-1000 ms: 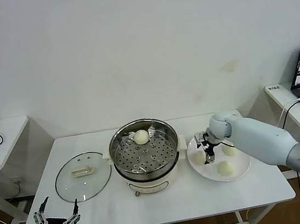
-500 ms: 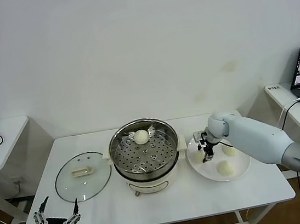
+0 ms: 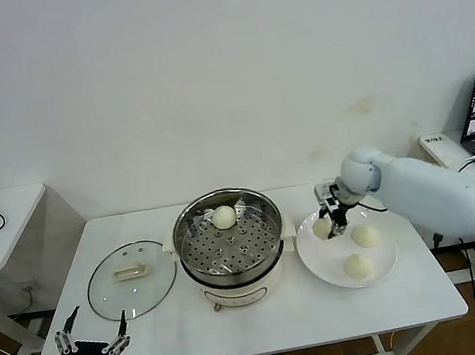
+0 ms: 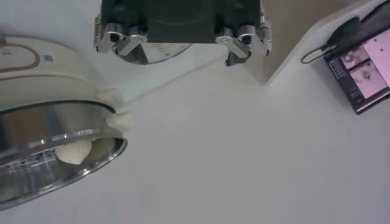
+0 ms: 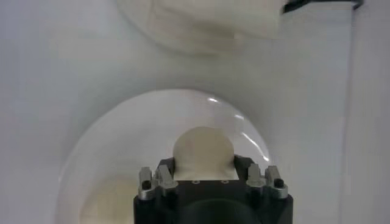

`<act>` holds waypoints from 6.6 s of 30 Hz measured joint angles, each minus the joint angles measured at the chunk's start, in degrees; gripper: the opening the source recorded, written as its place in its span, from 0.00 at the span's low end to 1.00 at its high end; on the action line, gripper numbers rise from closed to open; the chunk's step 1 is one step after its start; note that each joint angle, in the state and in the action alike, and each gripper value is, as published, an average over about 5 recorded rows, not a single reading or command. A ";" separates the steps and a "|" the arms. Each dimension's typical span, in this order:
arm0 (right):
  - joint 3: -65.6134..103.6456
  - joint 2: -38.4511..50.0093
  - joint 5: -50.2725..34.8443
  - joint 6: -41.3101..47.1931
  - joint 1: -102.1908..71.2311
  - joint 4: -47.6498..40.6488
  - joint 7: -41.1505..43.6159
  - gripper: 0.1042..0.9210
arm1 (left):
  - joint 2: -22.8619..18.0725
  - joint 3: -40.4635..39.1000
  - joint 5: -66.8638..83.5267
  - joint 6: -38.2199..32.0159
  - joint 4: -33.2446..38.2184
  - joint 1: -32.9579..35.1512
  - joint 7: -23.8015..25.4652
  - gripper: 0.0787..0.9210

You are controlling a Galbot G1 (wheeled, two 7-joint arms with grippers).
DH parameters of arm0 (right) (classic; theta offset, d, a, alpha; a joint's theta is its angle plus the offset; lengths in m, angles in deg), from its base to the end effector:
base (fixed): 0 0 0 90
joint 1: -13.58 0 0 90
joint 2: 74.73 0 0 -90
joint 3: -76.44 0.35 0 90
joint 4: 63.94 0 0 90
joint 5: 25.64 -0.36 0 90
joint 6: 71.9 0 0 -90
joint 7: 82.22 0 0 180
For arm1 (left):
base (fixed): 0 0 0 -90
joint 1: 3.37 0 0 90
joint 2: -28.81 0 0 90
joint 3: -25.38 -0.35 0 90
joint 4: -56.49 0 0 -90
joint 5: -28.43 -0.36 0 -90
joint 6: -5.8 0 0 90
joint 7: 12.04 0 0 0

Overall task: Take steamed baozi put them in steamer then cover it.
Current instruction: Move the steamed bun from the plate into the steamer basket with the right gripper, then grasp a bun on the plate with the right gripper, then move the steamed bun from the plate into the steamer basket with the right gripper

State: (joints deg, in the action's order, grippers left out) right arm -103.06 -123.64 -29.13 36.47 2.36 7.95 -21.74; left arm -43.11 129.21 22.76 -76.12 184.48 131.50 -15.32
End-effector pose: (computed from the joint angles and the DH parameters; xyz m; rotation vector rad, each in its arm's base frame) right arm 0.5626 -0.0457 -0.1086 1.2910 -1.4415 1.5052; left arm 0.1240 0.1043 -0.2660 0.0850 -2.8470 -0.7310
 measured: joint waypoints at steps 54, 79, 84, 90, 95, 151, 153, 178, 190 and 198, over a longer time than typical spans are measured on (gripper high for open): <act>-7.62 -34.98 -23.32 19.31 2.89 -10.76 -13.46 0.63 | 0.82 1.50 1.03 0.02 0.41 -1.04 0.30 0.88; -7.67 -30.93 -19.34 15.20 7.73 -9.33 -7.03 0.88 | 1.21 2.22 1.13 -0.02 0.76 -0.65 0.35 0.88; -8.96 -25.13 -17.96 12.60 11.87 -4.63 -3.62 0.88 | 1.76 2.35 1.27 -0.02 0.63 -0.80 0.48 0.88; -10.79 -15.54 -15.17 9.27 15.80 2.41 0.10 0.88 | 2.28 1.69 1.18 -0.01 0.19 -1.18 0.52 0.88; -11.16 -6.69 -11.86 6.84 16.79 8.06 1.84 0.88 | 2.53 0.92 0.91 0.10 0.14 -1.35 0.58 0.88; 10.05 8.06 12.65 -1.62 -21.19 3.52 0.81 0.73 | 0.72 0.86 -0.51 0.57 -0.78 -0.48 0.66 0.88; 10.16 8.03 12.73 -1.52 -21.29 3.35 0.86 0.70 | 0.69 0.83 -0.51 0.56 -0.78 -0.47 0.65 0.88; 7.65 8.88 7.31 -0.05 -9.83 5.14 3.62 0.58 | 1.70 0.45 -0.34 0.58 -0.30 -1.32 0.73 0.88; 1.94 3.44 -0.02 0.82 6.40 4.67 3.38 0.59 | 1.89 0.85 -0.07 0.48 -0.03 -1.04 0.73 0.88; -1.32 -3.36 -4.02 0.41 11.52 4.45 1.76 0.59 | 1.78 1.66 -0.01 0.46 0.21 -0.54 0.73 0.88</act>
State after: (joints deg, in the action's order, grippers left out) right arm -104.38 -127.00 -33.15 36.88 13.88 12.40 -19.98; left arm -41.33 130.86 22.75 -75.66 184.69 130.96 -14.59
